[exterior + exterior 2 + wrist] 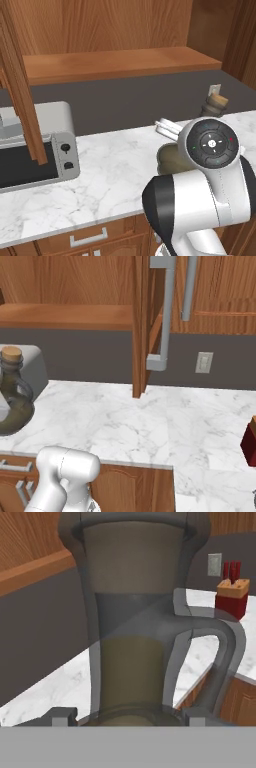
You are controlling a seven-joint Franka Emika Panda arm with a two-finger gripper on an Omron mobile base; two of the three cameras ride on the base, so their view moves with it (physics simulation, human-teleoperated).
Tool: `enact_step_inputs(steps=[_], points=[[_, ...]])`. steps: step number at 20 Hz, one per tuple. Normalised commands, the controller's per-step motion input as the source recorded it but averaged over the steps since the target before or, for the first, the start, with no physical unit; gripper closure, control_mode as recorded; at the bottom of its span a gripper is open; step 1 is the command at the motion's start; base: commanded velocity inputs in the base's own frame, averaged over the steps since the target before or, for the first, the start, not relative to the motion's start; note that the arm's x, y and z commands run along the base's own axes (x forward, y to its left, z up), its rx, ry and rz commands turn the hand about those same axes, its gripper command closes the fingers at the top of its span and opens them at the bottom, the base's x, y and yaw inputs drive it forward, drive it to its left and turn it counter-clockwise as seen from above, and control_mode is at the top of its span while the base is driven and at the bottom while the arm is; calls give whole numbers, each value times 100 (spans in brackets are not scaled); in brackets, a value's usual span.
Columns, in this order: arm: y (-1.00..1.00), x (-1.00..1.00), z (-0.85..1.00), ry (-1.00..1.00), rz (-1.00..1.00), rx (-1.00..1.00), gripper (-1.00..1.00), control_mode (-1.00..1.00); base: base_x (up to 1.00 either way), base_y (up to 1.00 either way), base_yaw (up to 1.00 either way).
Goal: Move the mustard and oil and vinegar bottle from the cabinet to the dining counter.
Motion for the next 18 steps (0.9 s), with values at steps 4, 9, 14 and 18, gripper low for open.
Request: enact_step_inputs(steps=[4,9,14,18], points=[[0,0,0,0,0,0,100,100,-43,26,5],[0,0,0,0,0,0,100,100,-49,33,8],[0,0,0,0,0,0,100,100,-38,43,4],[0,0,0,0,0,0,100,100,-54,51,0]])
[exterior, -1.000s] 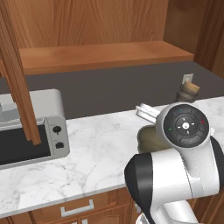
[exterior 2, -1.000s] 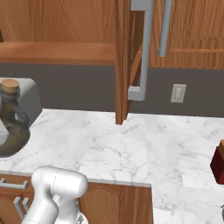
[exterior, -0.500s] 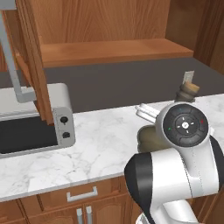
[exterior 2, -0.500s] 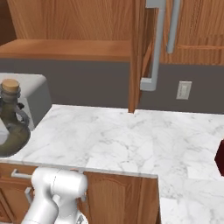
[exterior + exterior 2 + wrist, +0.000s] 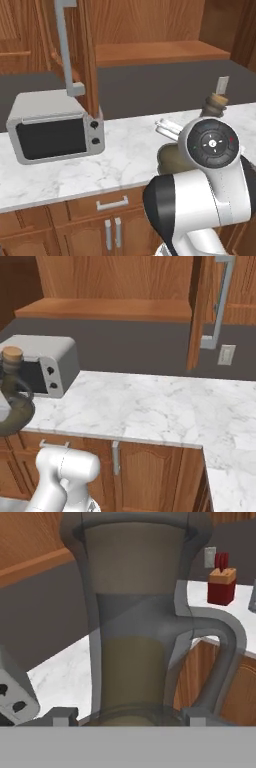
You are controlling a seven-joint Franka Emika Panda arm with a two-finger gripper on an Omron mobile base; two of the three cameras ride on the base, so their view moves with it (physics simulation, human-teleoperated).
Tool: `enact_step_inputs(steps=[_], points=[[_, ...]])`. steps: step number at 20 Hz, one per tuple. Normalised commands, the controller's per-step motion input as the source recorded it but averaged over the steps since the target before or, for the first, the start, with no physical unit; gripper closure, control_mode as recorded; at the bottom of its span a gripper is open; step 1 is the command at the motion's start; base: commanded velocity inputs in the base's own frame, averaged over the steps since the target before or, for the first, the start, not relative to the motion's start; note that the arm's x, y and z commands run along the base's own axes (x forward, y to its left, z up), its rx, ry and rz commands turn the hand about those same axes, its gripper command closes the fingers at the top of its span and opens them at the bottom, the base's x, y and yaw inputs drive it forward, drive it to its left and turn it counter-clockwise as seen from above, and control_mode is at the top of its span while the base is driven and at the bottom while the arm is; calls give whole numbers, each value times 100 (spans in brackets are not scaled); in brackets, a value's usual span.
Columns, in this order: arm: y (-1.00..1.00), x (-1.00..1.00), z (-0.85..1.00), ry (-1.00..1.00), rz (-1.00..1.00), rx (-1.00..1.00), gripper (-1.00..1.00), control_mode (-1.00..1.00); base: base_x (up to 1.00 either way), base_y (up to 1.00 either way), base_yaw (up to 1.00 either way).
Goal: Move the mustard and oil and vinegar bottle from the cabinet to the dining counter.
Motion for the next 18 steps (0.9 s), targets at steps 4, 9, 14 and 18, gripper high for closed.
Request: enact_step_inputs(steps=[4,9,14,18], points=[[0,0,0,0,0,0,100,100,-54,54,1],[0,0,0,0,0,0,100,100,-43,59,33],[0,0,0,0,0,0,100,100,-20,40,79],[0,0,0,0,0,0,100,100,-9,28,88]])
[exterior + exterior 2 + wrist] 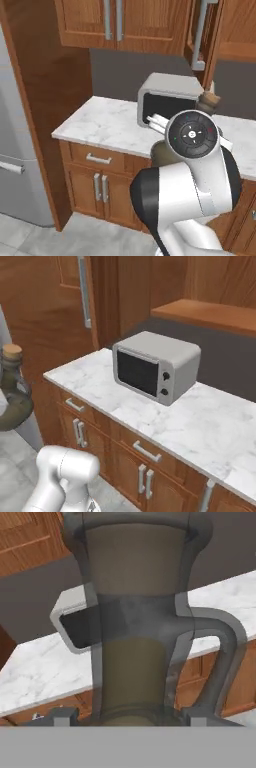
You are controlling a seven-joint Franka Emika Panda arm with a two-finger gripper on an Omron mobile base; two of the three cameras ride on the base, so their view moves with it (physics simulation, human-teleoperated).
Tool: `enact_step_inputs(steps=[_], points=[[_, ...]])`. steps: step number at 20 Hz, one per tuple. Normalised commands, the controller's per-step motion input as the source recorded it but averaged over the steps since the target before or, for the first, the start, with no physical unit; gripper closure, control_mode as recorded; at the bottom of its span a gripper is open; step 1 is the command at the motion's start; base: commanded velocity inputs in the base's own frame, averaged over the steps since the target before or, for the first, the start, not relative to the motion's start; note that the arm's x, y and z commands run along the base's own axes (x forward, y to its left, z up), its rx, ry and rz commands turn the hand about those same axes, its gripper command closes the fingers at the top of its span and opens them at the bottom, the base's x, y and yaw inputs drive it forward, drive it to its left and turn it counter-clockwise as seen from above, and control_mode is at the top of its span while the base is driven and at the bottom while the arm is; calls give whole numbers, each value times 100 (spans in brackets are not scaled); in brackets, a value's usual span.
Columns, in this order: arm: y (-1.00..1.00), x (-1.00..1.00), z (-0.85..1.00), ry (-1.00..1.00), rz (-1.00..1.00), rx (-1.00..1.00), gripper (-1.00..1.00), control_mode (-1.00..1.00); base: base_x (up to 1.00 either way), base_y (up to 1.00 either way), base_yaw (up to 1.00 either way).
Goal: Move the mustard and oil and vinegar bottle from the cabinet to the dining counter.
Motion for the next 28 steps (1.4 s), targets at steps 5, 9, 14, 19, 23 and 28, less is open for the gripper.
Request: enact_step_inputs(steps=[5,9,14,19,23,28], points=[[0,0,0,0,0,0,100,100,7,21,76],[0,0,0,0,0,0,100,100,30,9,69],[0,0,0,0,0,0,100,100,51,10,55],[0,0,0,0,0,0,100,100,74,4,41],[0,0,0,0,0,0,100,100,83,0,38],[0,0,0,0,0,0,100,100,88,0,29]])
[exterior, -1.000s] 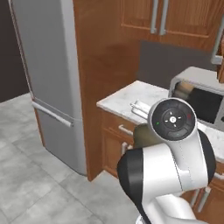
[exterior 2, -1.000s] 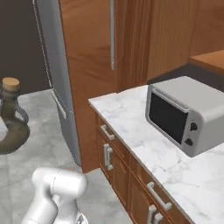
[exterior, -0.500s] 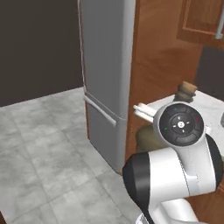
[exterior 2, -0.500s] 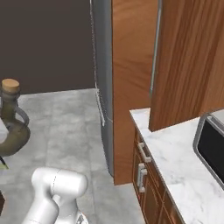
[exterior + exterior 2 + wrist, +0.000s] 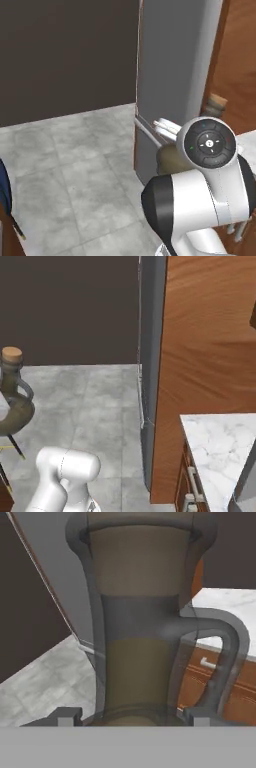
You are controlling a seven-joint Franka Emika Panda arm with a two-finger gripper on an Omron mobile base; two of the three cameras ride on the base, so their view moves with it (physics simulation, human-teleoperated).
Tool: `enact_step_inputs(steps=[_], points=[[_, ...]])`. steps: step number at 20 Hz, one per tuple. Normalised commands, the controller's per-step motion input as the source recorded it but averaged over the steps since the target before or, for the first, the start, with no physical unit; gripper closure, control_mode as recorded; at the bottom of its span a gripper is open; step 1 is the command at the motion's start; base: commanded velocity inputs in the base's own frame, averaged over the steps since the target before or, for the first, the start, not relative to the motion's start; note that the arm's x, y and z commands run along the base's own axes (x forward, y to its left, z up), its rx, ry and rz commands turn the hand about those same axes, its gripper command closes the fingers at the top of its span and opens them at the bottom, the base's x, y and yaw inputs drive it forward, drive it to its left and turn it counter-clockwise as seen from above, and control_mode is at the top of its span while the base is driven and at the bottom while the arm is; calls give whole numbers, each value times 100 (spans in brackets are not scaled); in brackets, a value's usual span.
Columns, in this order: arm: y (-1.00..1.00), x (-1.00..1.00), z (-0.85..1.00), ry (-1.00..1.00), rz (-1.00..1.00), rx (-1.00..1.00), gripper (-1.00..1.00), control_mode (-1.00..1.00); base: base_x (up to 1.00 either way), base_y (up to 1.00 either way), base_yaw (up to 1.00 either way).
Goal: Move the mustard and oil and vinegar bottle from the cabinet to the dining counter.
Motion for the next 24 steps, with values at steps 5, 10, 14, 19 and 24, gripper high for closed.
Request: enact_step_inputs(steps=[5,10,14,19,24], points=[[0,0,0,0,0,0,100,100,87,0,31],[0,0,0,0,0,0,100,100,80,0,37],[0,0,0,0,0,0,100,100,75,0,42],[0,0,0,0,0,0,100,100,78,0,41],[0,0,0,0,0,0,100,100,72,0,47]])
